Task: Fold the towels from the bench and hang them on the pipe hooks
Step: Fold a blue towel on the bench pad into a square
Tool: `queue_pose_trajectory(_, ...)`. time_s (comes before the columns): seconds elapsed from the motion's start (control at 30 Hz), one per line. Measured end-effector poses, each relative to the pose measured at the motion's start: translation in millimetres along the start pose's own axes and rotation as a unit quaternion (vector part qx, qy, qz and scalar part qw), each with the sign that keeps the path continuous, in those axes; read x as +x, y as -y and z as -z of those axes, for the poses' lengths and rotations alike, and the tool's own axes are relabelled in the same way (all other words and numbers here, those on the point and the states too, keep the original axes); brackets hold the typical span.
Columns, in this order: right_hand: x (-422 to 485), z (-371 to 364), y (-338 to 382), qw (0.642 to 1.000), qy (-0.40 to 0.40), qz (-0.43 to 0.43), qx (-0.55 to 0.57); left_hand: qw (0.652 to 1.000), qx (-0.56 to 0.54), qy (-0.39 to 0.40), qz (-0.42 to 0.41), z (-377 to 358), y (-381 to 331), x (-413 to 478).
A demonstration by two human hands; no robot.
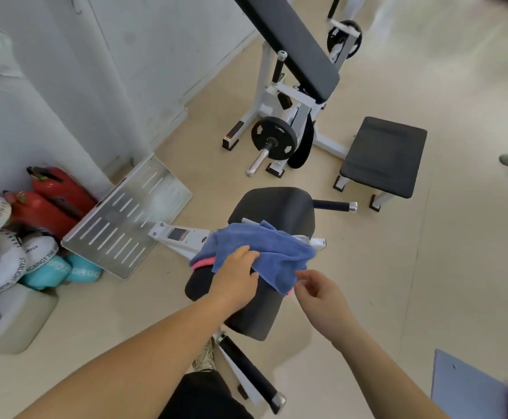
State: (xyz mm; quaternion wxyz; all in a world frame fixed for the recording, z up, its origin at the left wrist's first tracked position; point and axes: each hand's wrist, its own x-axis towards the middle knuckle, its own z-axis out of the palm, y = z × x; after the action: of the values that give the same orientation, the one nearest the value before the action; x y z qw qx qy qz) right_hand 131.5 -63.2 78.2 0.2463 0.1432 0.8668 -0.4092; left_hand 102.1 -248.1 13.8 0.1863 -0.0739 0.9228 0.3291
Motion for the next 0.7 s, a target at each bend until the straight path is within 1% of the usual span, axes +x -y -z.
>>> queue_pose_trajectory(0.1, 26.4, 3.5, 3.0, 0.999, 0.033, 0.002, -0.032, 0.992, 0.108, 0.058, 0.022, -12.4, -3.7, 29.2)
queue_pose_trajectory(0.17, 42.6, 6.8, 2.4, 0.998, 0.045, 0.009, -0.047, 0.984, 0.159, 0.076, 0.027, -22.0, 0.4, 41.9)
queue_pose_trajectory(0.23, 56.0, 11.4, -1.3, 0.998, 0.049, 0.010, -0.048, 0.982, 0.175, 0.064, 0.019, -27.5, 7.9, 50.0)
queue_pose_trajectory(0.33, 66.5, 21.3, -7.4, 0.994, 0.083, 0.026, -0.066, 0.987, 0.157, 0.039, 0.012, -32.9, 12.6, 46.9)
queue_pose_trajectory(0.4, 75.8, 30.9, -15.0, 0.988, 0.113, 0.049, -0.096, 0.993, 0.115, -0.001, 0.024, -37.5, 7.6, 41.4)
queue_pose_trajectory(0.5, 88.3, 45.8, -25.3, 0.978, 0.160, 0.076, -0.110, 0.997, 0.003, -0.048, 0.068, -43.0, -16.5, 20.9)
queue_pose_trajectory(0.6, 88.1, 60.0, -38.0, 0.959, 0.201, 0.160, -0.119, 0.987, -0.077, -0.107, 0.096, -55.4, -51.8, -19.9)
queue_pose_trajectory(0.7, 73.9, 76.4, -49.3, 0.933, 0.249, 0.220, -0.138, 0.971, -0.148, -0.160, 0.093, -69.2, -100.0, -64.1)
